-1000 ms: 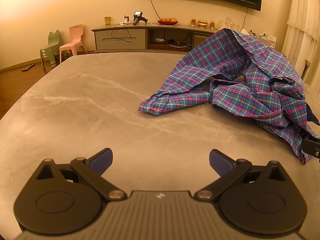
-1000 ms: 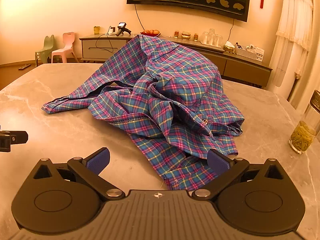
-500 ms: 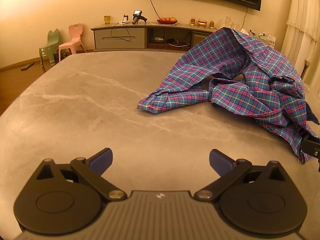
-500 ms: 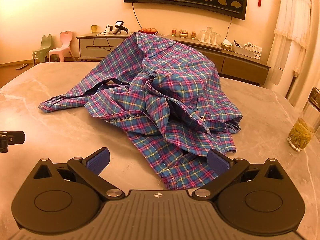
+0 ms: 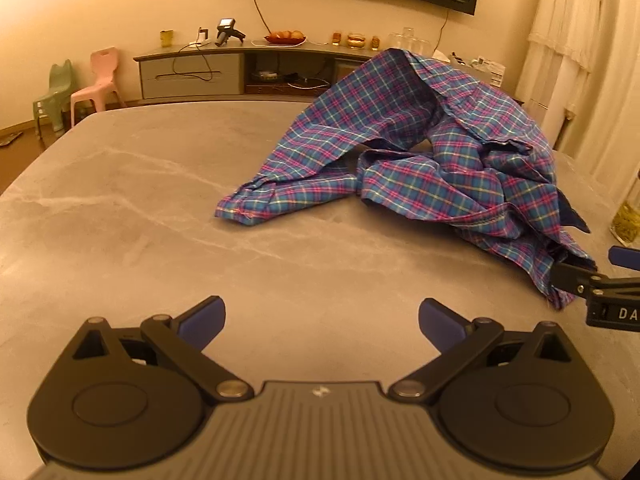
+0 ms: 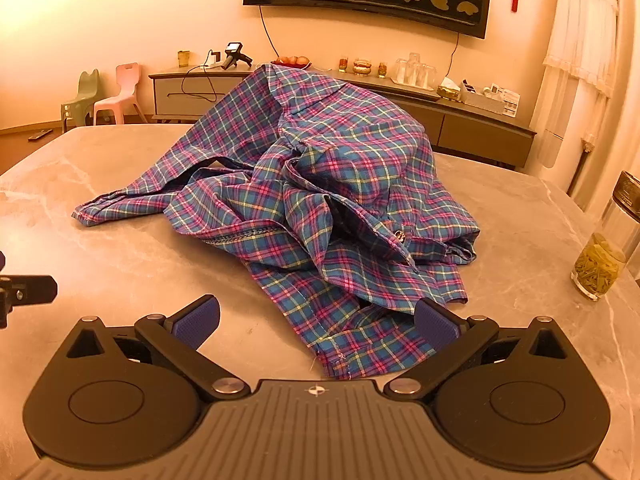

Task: Fold clothes
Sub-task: 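Move both grippers toward the crumpled plaid shirt and test-close them, then grasp the shirt with the left gripper while the right gripper grasps another edge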

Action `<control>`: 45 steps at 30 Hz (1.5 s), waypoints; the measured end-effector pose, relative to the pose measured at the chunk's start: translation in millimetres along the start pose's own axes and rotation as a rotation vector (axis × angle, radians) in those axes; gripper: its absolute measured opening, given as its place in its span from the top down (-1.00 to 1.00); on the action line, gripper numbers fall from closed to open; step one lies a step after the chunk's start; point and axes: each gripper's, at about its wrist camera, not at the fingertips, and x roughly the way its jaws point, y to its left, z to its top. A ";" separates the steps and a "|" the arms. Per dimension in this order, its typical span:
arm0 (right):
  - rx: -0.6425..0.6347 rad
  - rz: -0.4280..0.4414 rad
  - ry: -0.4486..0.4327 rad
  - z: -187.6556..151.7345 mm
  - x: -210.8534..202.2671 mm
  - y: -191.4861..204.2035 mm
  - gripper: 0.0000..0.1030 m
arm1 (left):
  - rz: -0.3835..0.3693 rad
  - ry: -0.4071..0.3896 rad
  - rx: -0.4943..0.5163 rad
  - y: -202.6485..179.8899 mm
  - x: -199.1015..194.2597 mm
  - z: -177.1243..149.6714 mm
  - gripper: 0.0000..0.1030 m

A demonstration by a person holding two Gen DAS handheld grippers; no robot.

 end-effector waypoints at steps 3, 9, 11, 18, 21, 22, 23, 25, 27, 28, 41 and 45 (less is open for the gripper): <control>0.001 -0.006 0.000 -0.8 0.9 -0.1 -0.99 | -0.047 0.011 0.004 -0.5 1.5 -0.8 -0.93; -0.011 -0.022 -0.030 -4.9 1.1 -0.4 -0.98 | -0.095 0.017 0.060 -11.3 0.7 -6.1 0.13; -0.028 -0.004 -0.043 -5.8 -1.7 0.9 -0.84 | -0.093 0.002 0.074 -14.2 -2.5 -7.8 0.63; -0.067 0.032 -0.011 -5.5 -5.0 6.2 0.90 | -0.033 -0.057 0.087 -17.2 -11.9 -7.7 1.00; -0.068 0.047 -0.027 -4.1 -10.6 6.2 1.00 | -0.007 -0.062 0.077 -15.1 -12.6 -6.5 1.00; -0.070 0.048 -0.033 -3.8 -12.9 6.7 1.00 | -0.002 -0.060 0.074 -14.1 -12.0 -6.3 1.00; -0.073 0.048 -0.038 -3.9 -15.1 7.5 1.00 | 0.003 -0.061 0.071 -13.2 -11.9 -6.4 1.00; -0.080 0.048 -0.046 -4.7 -19.1 9.2 1.00 | 0.004 -0.065 0.061 -10.3 -14.1 -6.4 1.00; -0.086 0.042 -0.049 -6.8 -21.8 10.6 1.00 | 0.003 -0.075 0.051 -8.2 -18.5 -5.3 1.00; -0.088 0.036 -0.049 -8.2 -22.9 11.5 1.00 | 0.003 -0.080 0.046 -7.1 -20.8 -4.8 1.00; 0.077 -0.042 -0.064 -19.6 -42.1 0.5 -0.97 | -0.062 -0.105 -0.044 13.5 -37.4 9.5 -0.84; 0.064 -0.049 -0.031 -22.4 -35.0 4.7 -0.97 | -0.077 -0.106 -0.063 18.0 -38.8 13.1 -0.89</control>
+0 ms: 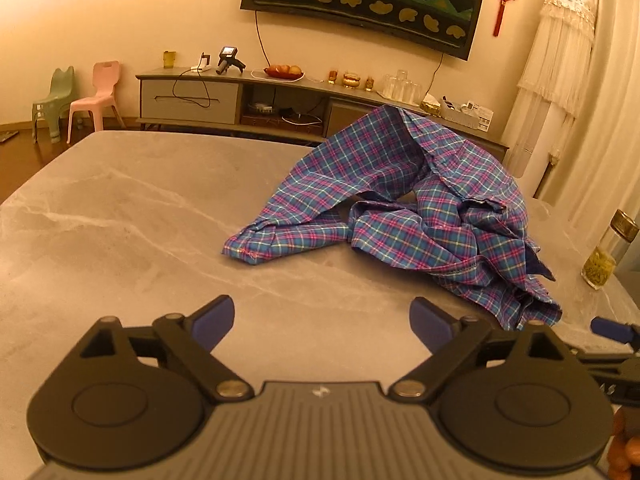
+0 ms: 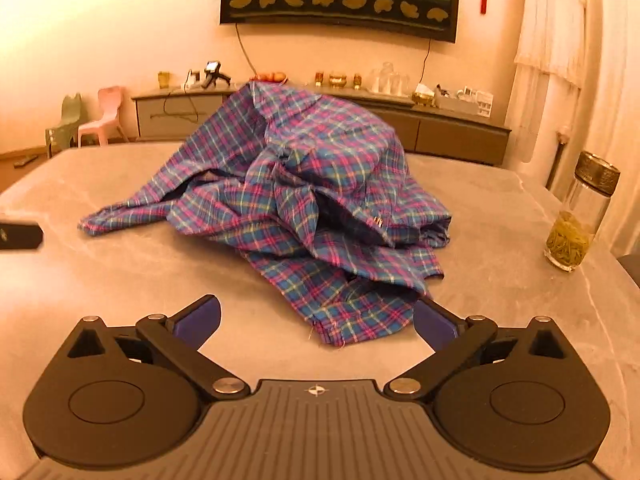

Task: Fold clothes
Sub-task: 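Grasp the shirt with the left gripper while the right gripper grasps another edge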

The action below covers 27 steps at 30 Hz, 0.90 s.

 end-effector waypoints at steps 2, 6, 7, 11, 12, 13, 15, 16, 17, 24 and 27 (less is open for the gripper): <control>-0.006 -0.003 0.012 -1.3 3.1 0.5 -0.97 | -0.005 0.009 -0.010 0.7 3.2 1.3 -0.90; -0.018 -0.001 0.015 5.9 5.0 -3.2 -0.98 | -0.021 0.026 -0.014 -0.1 9.1 2.0 -0.92; -0.028 0.002 0.006 13.0 6.0 -4.7 -0.98 | -0.023 0.033 -0.013 -0.6 10.9 1.2 -0.93; -0.109 -0.021 -0.049 55.0 23.5 -13.4 -0.98 | -0.022 0.074 0.001 0.9 24.0 -3.7 -0.93; -0.146 -0.035 -0.053 65.9 35.3 -16.5 -0.98 | -0.022 0.084 0.006 1.5 27.3 -4.9 -0.93; -0.184 -0.048 -0.048 75.0 50.1 -19.4 -0.98 | -0.021 0.092 0.006 2.7 31.1 -5.7 -0.93; -0.243 -0.059 0.001 85.3 86.4 -25.9 -0.97 | -0.018 0.107 0.004 5.2 38.0 -7.4 -0.93; -0.263 -0.036 0.043 86.4 105.4 -30.2 -0.93 | -0.015 0.116 0.004 5.8 42.4 -8.8 -0.93; -0.276 -0.011 0.084 86.0 123.2 -35.7 -0.54 | -0.010 0.120 0.004 6.3 45.7 -9.7 -0.93; 0.123 0.455 -0.096 125.2 53.2 -91.7 0.92 | -0.019 0.049 -0.003 6.9 48.0 -10.0 -0.93; 0.224 0.610 -0.292 134.8 3.5 -127.7 0.92 | -0.015 0.030 0.002 -6.0 59.5 -3.2 -0.96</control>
